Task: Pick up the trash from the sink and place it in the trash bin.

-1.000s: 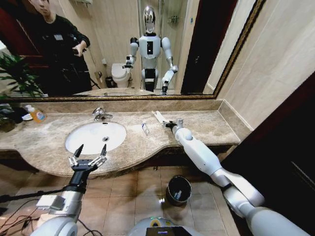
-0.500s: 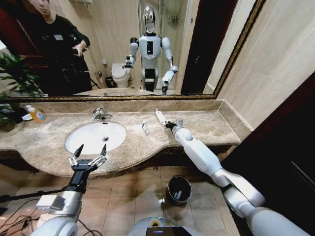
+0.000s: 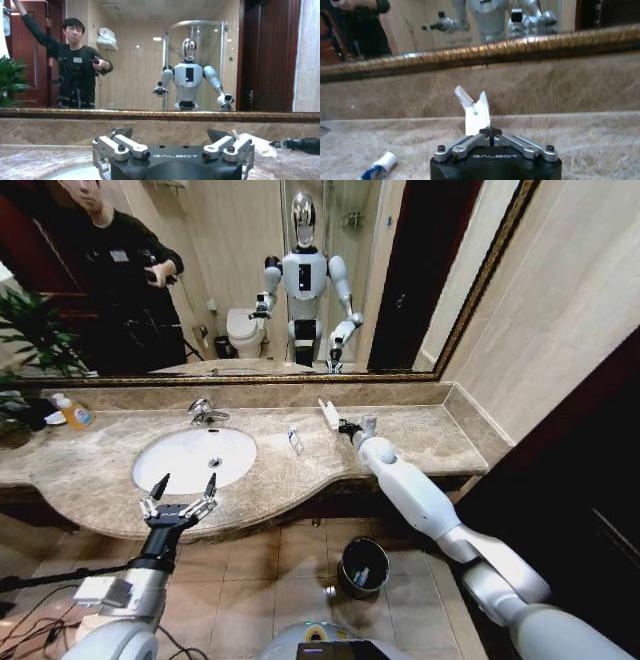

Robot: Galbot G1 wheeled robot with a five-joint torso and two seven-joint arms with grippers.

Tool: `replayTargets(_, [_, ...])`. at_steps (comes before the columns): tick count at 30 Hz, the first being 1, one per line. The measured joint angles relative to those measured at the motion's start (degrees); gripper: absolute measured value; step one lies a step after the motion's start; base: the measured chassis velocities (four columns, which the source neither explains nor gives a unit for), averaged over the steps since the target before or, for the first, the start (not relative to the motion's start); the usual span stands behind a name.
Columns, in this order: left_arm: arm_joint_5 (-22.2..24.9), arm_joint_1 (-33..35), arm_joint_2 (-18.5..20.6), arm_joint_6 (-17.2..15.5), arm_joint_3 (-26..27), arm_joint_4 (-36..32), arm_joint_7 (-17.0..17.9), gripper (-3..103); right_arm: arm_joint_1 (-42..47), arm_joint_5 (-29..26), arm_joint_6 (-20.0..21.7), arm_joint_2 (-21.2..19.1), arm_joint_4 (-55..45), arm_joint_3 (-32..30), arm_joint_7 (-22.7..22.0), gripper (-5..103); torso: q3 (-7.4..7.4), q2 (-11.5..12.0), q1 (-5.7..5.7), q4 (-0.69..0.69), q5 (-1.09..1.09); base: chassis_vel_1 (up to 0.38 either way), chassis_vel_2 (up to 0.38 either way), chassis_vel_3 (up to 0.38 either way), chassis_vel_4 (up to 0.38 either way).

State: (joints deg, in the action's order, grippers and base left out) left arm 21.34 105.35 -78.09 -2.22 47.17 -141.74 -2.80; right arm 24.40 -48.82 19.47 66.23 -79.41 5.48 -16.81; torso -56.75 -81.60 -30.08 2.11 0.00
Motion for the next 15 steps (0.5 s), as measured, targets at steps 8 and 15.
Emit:
replayTargets(8, [0.00, 0.00, 0.00, 0.00, 0.00, 0.00, -0.01, 100, 4.37, 1.83, -0.14, -5.83, -10.25, -2.58, 1.15, 0, 0.00, 0.00, 0.00, 0.01, 0.01, 0.000, 0.000, 0.000, 0.000])
replayTargets(15, [0.00, 0.00, 0.00, 0.00, 0.00, 0.01, 0.00, 100, 15.57, 5.91, -1.17, -14.29, -22.26, -10.03, 7.54, 0, 0.01, 0.00, 0.00, -0.01, 0.01, 0.000, 0.000, 0.000, 0.000])
